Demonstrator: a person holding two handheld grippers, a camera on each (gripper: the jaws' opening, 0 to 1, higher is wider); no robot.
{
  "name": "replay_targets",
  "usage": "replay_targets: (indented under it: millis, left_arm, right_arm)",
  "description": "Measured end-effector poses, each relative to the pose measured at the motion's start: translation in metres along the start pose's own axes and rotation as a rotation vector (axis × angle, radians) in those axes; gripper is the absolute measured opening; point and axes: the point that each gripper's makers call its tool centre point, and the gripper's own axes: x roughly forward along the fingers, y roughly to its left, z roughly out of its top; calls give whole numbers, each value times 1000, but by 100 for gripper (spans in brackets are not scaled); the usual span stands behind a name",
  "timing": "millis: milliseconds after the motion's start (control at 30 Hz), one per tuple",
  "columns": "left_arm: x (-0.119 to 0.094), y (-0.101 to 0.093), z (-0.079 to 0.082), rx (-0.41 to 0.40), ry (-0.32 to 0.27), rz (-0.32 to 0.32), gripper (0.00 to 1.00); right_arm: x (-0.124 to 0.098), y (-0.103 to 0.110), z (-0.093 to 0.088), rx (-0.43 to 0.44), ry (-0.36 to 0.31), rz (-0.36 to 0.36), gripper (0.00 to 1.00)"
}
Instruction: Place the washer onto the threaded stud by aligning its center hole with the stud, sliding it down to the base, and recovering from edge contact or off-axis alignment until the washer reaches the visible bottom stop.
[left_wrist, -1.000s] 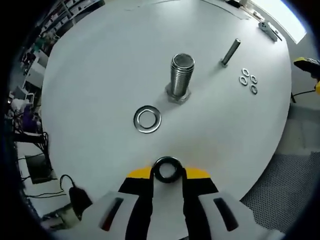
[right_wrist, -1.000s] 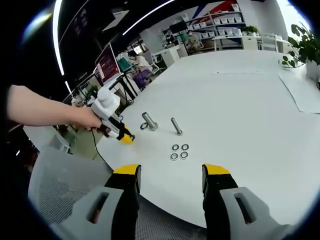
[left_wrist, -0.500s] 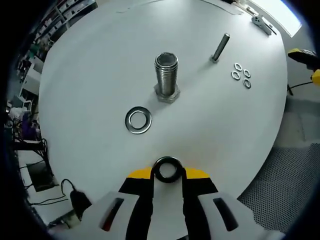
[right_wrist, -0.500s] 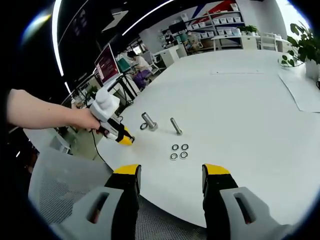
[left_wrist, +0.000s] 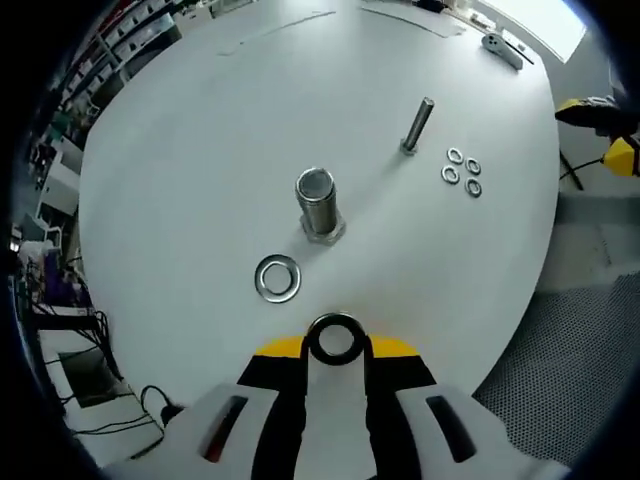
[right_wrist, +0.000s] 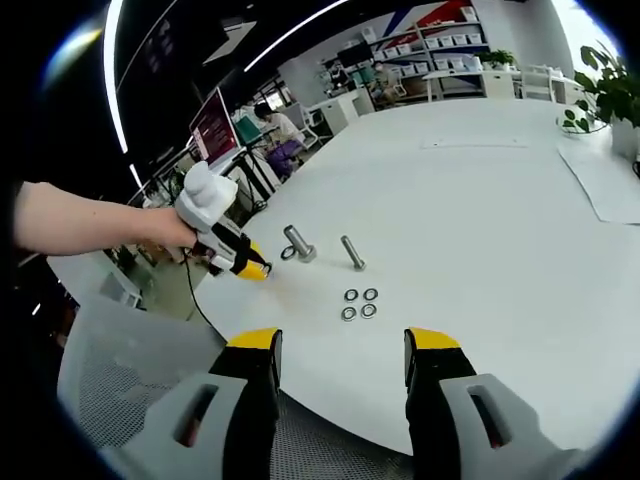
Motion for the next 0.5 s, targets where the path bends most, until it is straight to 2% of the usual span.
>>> replay_targets:
  millis: [67, 233, 500]
  left_arm:
    - [3, 3, 6, -8, -16, -6, 19]
    - [-18, 3, 20, 14, -42, -6, 19]
    - [-23, 10, 43, 42, -77, -7, 19]
  right_arm:
    - [0, -1, 0, 0, 0, 0, 52]
    - [0, 0, 0, 3, 0, 1, 52]
    - [0, -1, 2, 6, -4, 1, 52]
